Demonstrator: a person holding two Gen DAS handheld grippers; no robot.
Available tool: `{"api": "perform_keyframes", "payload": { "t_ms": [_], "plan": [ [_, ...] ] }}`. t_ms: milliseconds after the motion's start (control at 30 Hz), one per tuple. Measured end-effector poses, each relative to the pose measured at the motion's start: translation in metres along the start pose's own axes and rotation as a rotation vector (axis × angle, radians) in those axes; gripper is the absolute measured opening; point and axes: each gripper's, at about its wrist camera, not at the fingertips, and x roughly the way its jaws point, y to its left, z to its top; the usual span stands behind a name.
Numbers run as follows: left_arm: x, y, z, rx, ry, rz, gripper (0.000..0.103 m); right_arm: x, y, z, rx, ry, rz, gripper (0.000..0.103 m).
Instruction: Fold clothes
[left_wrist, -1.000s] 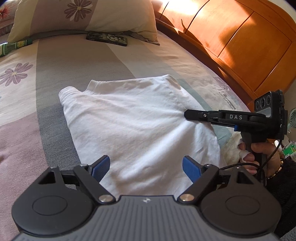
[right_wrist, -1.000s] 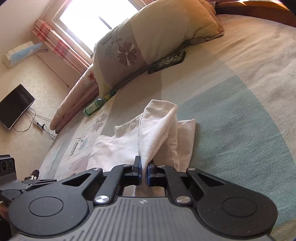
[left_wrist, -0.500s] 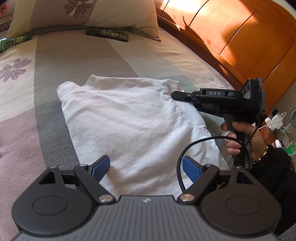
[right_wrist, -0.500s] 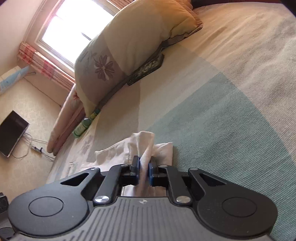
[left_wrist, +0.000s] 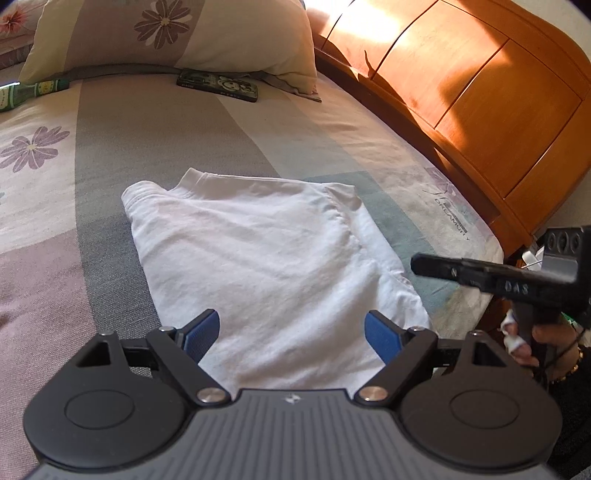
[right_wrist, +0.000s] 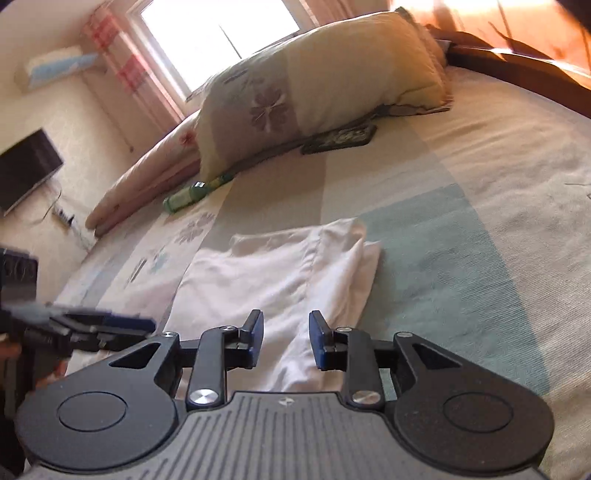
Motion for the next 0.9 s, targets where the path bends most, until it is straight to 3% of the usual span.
{"api": "perform_keyframes", "payload": {
  "t_ms": [67, 200, 333, 433, 500, 633, 700, 767, 900],
  "plan": [
    [0.002, 0.001, 0.002, 0.014, -0.01, -0.01, 0.086, 0.005, 0.017, -0.007, -0.065, 0.047, 0.005, 0.036],
    [0.007, 0.002, 0.005, 0.041, -0.029, -0.03, 0.086, 0.02, 0.033, -0.025, -0.173, 0.121, -0.177, 0.037],
    [0.018, 0.008, 0.012, 0.054, -0.034, -0.036, 0.086, 0.002, 0.035, -0.041, -0.204, 0.104, -0.229, 0.037],
    [0.03, 0.017, 0.02, 0.026, -0.026, -0.022, 0.082, -0.005, 0.04, -0.041, -0.199, 0.121, -0.336, 0.045],
    [0.038, 0.023, 0.025, 0.007, -0.021, -0.012, 0.082, -0.011, 0.049, -0.039, -0.201, 0.081, -0.301, 0.045],
    [0.032, 0.016, 0.035, 0.052, -0.071, -0.046, 0.085, 0.001, 0.075, -0.029, -0.246, 0.024, -0.215, 0.058],
    [0.038, 0.017, 0.038, 0.075, -0.066, -0.031, 0.085, 0.021, 0.08, -0.025, -0.268, 0.042, -0.222, 0.058],
    [0.049, 0.031, 0.041, 0.057, -0.055, 0.031, 0.085, 0.035, 0.078, -0.024, -0.257, 0.062, -0.241, 0.058],
    [0.054, 0.069, 0.048, -0.035, -0.069, 0.084, 0.079, 0.037, 0.059, -0.035, -0.199, 0.085, -0.293, 0.058]
  ]
}}
